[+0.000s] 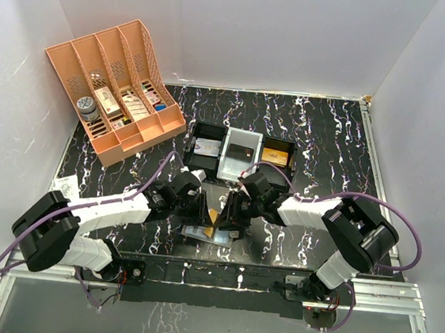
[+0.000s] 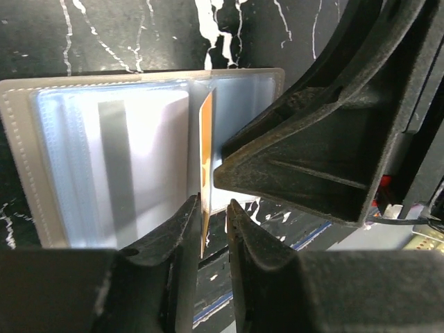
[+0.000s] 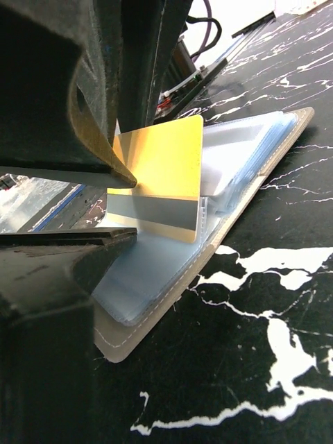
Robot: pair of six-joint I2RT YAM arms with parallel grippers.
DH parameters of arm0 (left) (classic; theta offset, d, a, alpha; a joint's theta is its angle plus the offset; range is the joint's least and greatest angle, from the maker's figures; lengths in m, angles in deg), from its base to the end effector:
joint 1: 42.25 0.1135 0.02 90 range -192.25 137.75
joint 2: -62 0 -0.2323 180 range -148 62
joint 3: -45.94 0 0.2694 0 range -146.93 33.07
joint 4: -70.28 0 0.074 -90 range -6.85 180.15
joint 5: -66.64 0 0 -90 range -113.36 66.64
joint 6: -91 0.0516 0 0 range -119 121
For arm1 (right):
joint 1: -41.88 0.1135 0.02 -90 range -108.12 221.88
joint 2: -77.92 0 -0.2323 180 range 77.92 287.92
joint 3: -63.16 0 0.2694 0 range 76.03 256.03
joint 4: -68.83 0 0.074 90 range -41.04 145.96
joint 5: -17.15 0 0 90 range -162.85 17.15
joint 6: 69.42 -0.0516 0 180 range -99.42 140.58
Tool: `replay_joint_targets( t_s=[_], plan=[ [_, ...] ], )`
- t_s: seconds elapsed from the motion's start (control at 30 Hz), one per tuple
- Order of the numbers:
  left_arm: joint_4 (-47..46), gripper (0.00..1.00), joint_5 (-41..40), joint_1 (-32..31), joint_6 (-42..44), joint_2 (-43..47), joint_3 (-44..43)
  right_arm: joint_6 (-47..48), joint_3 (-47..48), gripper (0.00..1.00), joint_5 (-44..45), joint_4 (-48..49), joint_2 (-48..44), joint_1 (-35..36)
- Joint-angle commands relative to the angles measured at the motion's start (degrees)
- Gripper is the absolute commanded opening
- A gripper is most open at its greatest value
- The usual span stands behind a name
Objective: Take the credit cards out of the card holder
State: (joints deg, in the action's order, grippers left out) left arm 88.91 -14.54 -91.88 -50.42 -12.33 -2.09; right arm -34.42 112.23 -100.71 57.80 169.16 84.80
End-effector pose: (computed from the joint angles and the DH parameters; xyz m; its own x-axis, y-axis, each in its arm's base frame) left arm 0.1800 -0.2240 0.1295 -0.9288 -0.1002 -0.3568 0.1557 0.7682 -0.6210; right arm 0.2006 0.2195 0.0691 -0.9974 0.0614 -0.0371 0.0174 0.7087 0.7053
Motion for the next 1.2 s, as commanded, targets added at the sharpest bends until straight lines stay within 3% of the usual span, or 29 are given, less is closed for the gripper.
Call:
replay_joint_targets(
  t_s=[0.0, 0.13, 0.23, 0.6, 1.0, 1.17],
  plan=[
    [-4.5, 0.21, 5.3, 0.2, 0.5, -2.0, 0.5, -0.1, -2.9, 0.28, 4.8, -0.4, 1.0, 0.0],
    [-3.0, 0.14, 3.5, 0.2, 0.4, -2.5, -0.2, -0.2, -3.0, 0.27, 5.7, -1.3, 0.4, 0.1],
    [-0.4, 0.00, 1.4, 0.2, 0.6, -2.2, -0.7, 0.2, -2.6, 0.26, 6.3, -1.9, -0.6, -0.1],
    [4.5, 0.00, -6.5, 0.2, 1.5, 7.8, -0.9, 1.4, 0.1, 0.36, 7.8, -2.0, -9.6, -0.3],
    [7.7, 0.00, -9.3, 0.6, 4.9, 14.8, -2.5, 4.6, 4.5, 0.69, 14.5, -4.9, -19.4, -1.1],
    [8.8, 0.00, -11.1, 0.6, 6.1, 16.4, -3.6, 4.6, 3.9, 0.75, 18.7, -4.0, -23.2, -1.2]
  ],
)
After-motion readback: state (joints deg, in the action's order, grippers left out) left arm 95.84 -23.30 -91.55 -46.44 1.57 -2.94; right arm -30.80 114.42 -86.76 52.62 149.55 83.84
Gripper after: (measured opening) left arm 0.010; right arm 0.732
